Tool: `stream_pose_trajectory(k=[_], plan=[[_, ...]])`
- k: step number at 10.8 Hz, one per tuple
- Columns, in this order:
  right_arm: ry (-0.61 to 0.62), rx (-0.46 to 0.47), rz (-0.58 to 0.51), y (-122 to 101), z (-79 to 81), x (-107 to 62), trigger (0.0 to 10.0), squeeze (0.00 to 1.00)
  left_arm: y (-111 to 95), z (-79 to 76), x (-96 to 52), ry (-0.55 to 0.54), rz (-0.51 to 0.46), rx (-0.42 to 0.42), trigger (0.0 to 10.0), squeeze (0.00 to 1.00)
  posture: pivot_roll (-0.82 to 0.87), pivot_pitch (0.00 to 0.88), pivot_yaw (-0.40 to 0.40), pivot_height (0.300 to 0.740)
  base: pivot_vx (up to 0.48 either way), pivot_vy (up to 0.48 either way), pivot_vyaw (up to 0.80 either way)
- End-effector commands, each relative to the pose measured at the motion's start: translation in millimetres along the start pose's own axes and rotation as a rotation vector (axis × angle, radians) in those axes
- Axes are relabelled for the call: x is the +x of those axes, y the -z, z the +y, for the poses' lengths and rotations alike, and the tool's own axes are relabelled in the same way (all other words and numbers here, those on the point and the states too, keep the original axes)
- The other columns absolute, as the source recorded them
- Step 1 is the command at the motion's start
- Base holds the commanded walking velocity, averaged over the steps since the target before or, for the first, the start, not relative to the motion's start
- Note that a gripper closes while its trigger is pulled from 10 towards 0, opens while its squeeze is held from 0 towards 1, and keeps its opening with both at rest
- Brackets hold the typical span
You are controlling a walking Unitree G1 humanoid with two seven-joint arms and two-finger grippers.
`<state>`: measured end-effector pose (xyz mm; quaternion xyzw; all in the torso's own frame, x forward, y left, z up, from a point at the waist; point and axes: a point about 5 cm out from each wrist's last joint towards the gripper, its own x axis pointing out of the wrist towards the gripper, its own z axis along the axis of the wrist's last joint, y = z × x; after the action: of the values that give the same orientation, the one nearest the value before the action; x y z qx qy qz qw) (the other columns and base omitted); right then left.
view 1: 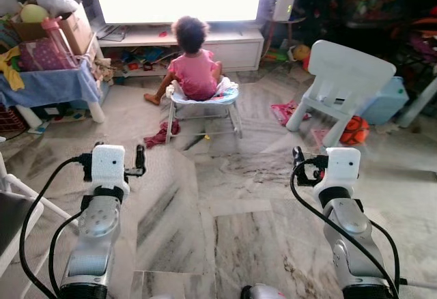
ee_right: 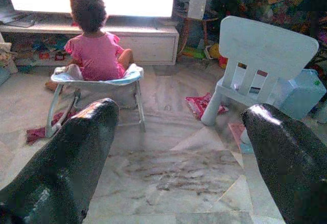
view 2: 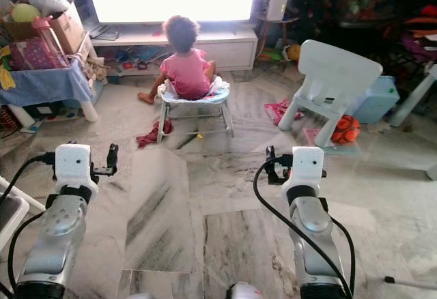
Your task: Restocking fridge
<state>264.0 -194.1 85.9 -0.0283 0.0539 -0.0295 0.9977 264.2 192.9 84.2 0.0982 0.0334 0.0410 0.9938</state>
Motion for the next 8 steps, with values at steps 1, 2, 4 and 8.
stream_pose_trajectory(k=[1,2,4,8], plan=[[0.010,-0.004,0.018,1.5,-1.7,1.5,10.0,0.00,-0.3,-0.5,0.9,-0.002,0.003,0.007,10.0,0.00,0.03,0.000,0.008,0.740,0.000,0.000,0.00],[0.010,-0.004,0.018,1.5,-1.7,1.5,10.0,0.00,-0.3,-0.5,0.9,-0.002,0.003,0.007,10.0,0.00,0.03,0.000,0.008,0.740,0.000,0.000,0.00],[0.010,-0.004,0.018,1.5,-1.7,1.5,10.0,0.00,-0.3,-0.5,0.9,-0.002,0.003,0.007,10.0,0.00,0.03,0.000,0.008,0.740,0.000,0.000,0.00],[0.010,-0.004,0.018,1.5,-1.7,1.5,10.0,0.00,-0.3,-0.5,0.9,-0.002,0.003,0.007,10.0,0.00,0.03,0.000,0.008,0.740,0.000,0.000,0.00]])
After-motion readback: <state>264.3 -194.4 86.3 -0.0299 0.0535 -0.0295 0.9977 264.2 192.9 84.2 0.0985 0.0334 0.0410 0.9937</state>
